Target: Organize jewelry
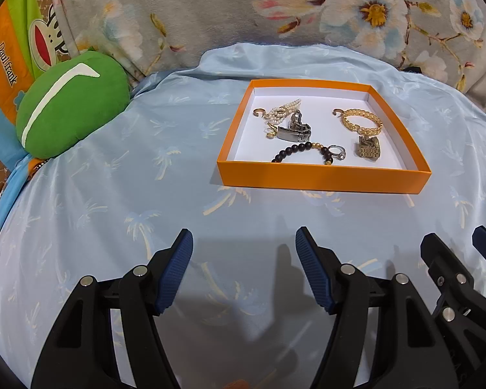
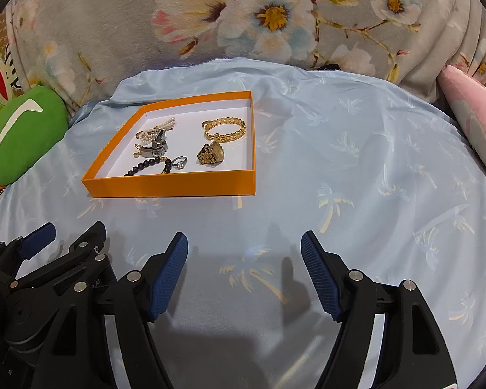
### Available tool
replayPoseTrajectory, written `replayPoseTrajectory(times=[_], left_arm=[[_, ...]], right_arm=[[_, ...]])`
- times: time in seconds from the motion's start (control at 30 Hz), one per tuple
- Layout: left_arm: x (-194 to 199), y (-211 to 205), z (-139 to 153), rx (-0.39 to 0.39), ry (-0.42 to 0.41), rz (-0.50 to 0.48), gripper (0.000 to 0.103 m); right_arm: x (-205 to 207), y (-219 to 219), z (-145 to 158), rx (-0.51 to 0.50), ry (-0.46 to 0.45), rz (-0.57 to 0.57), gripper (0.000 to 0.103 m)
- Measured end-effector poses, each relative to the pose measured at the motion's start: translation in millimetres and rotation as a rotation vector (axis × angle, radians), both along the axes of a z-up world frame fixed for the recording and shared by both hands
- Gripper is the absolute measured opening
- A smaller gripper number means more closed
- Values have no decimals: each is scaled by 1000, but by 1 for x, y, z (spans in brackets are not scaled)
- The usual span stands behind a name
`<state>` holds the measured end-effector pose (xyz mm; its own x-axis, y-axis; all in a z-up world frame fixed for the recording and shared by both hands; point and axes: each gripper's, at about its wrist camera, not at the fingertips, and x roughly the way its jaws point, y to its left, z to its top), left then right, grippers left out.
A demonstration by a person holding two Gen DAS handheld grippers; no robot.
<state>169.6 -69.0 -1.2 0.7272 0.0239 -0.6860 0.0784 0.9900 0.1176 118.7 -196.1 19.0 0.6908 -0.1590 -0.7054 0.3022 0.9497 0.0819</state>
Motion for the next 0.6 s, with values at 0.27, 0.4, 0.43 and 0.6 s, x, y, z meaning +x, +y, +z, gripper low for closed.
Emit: replayPoseTrajectory(times=[0.27,0.4,0.43,0.6], left_arm=[[0,2,0,1,-2,4,64],[0,4,1,3,-7,7,64],[-1,4,1,3,-8,7,64],[-1,5,2,3,-14,7,64]], right_arm=[[0,1,1,-4,-2,1,71],[0,2,1,-4,-2,1,71],[-1,1,1,-4,-3,0,71],[0,1,2,-7,-4,-1,71]])
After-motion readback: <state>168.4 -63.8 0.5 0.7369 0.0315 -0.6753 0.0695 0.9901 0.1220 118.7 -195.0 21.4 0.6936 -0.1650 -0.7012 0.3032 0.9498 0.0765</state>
